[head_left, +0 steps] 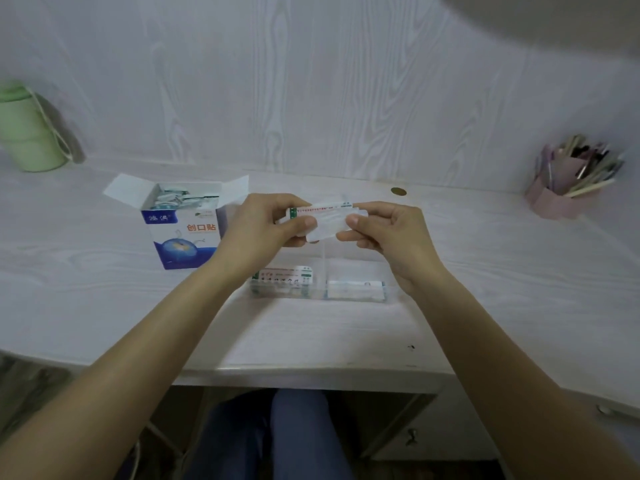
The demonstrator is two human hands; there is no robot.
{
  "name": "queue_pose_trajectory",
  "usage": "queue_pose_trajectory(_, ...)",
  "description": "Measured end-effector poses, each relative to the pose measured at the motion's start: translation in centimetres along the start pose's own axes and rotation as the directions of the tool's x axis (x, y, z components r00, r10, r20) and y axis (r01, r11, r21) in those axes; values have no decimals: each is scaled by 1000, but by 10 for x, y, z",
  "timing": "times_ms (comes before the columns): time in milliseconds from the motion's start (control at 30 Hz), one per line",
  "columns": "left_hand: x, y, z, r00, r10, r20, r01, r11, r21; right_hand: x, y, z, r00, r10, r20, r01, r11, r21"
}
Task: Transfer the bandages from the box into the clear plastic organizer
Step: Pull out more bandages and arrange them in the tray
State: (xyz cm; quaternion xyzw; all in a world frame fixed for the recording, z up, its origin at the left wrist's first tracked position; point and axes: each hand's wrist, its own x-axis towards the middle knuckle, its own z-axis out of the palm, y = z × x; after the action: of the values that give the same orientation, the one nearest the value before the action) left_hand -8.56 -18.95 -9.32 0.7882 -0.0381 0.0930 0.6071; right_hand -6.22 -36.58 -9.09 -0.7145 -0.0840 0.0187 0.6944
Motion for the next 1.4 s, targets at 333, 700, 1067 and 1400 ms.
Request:
queue_pose_trajectory(333, 9, -1, 2, 994, -105, 33, 108, 987, -121, 13, 4, -5, 996, 71, -63, -68, 997, 46)
queue_pose_trajectory(700, 14, -1, -9, 992, -98, -77, 88, 989, -121, 21, 8, -15, 998, 63, 0, -63, 987, 145)
queue_pose_trajectory(1067, 18, -3, -6, 994, -77, -78, 69, 992, -109, 34, 11, -29, 999, 33, -16, -37, 886, -462)
queue_pose_trajectory(1400, 18, -2, -5, 993, -89, -78, 79, 990, -113, 38, 17, -17, 993, 77, 93, 29, 594, -804)
